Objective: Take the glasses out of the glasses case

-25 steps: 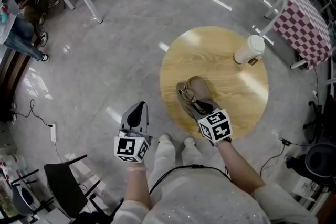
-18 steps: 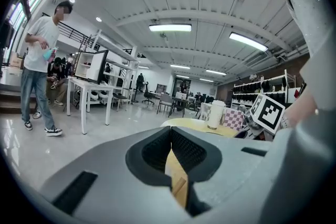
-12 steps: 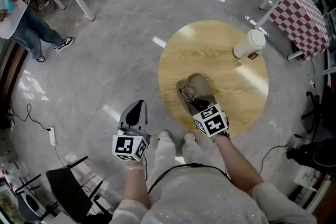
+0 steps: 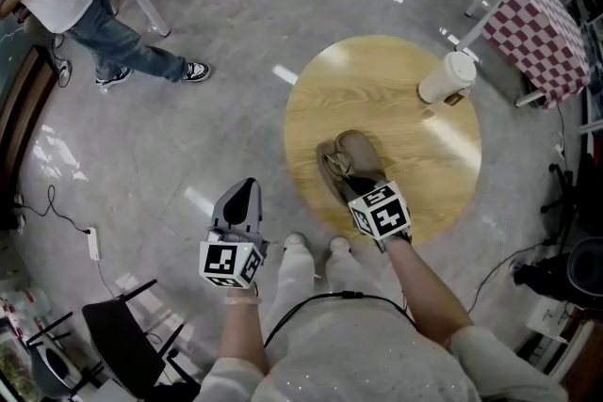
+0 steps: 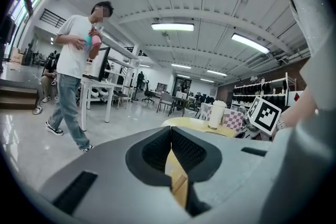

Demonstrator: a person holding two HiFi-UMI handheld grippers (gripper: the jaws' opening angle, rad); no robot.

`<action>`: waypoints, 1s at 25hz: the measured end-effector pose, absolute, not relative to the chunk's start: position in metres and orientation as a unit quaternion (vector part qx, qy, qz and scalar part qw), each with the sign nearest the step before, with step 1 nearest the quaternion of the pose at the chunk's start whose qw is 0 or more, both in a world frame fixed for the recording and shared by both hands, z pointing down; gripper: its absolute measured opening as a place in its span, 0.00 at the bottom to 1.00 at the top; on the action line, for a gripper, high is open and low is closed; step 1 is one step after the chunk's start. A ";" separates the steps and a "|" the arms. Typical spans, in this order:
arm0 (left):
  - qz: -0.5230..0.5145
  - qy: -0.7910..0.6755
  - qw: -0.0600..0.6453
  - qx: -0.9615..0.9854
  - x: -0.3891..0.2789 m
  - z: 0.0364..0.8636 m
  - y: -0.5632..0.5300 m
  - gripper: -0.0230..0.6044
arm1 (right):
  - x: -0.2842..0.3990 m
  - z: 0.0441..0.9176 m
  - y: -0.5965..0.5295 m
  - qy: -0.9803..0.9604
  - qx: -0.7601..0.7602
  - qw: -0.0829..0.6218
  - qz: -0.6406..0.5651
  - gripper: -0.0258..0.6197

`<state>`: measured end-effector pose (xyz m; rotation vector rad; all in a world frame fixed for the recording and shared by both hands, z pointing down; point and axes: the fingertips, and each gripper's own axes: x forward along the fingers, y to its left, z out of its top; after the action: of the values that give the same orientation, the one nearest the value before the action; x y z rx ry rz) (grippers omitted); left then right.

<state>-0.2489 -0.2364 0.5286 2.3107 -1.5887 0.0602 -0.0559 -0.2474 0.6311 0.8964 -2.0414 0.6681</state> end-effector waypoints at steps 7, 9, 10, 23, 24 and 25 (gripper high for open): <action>0.019 -0.557 0.163 0.814 -0.243 0.524 -0.234 0.04 | -0.048 0.616 -0.251 -0.817 0.366 0.359 0.263 0.07; 0.019 -0.556 0.160 0.815 -0.240 0.521 -0.233 0.04 | -0.046 0.610 -0.250 -0.821 0.368 0.351 0.260 0.07; 0.019 -0.556 0.158 0.816 -0.238 0.519 -0.232 0.04 | -0.045 0.608 -0.250 -0.823 0.368 0.347 0.259 0.07; 0.018 -0.549 0.137 0.824 -0.226 0.501 -0.229 0.04 | -0.039 0.569 -0.252 -0.848 0.376 0.296 0.229 0.07; 0.017 -0.549 0.135 0.825 -0.225 0.499 -0.229 0.04 | -0.037 0.566 -0.252 -0.849 0.378 0.292 0.226 0.07; 0.017 -0.549 0.132 0.825 -0.225 0.497 -0.229 0.04 | -0.036 0.563 -0.253 -0.850 0.380 0.289 0.222 0.07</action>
<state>-0.2247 -0.2294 0.4975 2.3933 -1.5938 0.0485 -0.0355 -0.2527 0.5627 1.0155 -2.2691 0.5927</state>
